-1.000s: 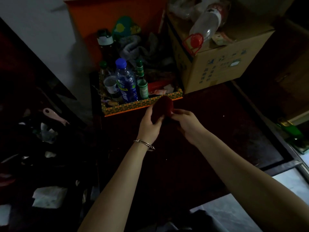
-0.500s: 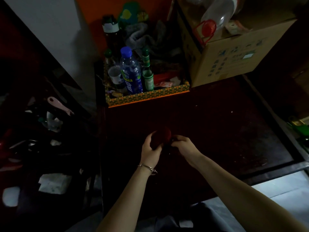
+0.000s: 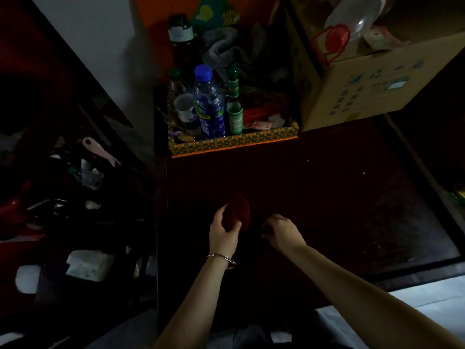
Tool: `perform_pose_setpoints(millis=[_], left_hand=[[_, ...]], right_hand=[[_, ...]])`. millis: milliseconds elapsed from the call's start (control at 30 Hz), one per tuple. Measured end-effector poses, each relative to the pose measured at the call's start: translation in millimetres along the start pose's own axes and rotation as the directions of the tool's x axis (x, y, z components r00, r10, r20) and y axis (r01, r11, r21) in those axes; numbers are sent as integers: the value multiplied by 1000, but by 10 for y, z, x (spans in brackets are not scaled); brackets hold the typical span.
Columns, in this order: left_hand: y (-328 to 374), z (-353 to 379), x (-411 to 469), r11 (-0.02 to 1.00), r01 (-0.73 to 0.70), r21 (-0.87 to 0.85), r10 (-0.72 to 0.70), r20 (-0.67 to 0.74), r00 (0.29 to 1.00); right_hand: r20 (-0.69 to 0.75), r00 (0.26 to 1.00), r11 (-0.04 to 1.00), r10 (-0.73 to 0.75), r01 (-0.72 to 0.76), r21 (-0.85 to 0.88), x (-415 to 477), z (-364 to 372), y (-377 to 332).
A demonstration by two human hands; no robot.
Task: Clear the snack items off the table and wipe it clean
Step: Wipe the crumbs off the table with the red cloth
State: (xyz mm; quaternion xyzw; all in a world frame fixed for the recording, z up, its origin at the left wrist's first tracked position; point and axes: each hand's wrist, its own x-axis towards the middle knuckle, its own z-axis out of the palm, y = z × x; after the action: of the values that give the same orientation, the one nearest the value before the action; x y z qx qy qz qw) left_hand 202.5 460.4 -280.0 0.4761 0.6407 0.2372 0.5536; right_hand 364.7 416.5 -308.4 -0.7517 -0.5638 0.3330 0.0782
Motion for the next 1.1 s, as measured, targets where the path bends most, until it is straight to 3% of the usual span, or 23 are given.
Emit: perform_pose_setpoints(millis=[400,567,767,900,1100], left_hand=[[19,38,-64,996,-15,86,13,22,1000],[52,43,-78,995,-32,94,28,41,999],[152,164,-106,993,-66,96,58,88,994],[213,271,-116,994,-83,76,72,134,988],[199,408,-68,996,-57,73,44,172,984]], right_hand=[[85,987,973,-134,148,-176,84,109,18],[142,984,964,-107,137,-226,60,92,-18],[6,999,998,50,-50,28,-58,-159,-74],[-57,995,951,78,-57,303,-180,-370,-65],[-187,977,873,101,3,487,-306,-573,-75]])
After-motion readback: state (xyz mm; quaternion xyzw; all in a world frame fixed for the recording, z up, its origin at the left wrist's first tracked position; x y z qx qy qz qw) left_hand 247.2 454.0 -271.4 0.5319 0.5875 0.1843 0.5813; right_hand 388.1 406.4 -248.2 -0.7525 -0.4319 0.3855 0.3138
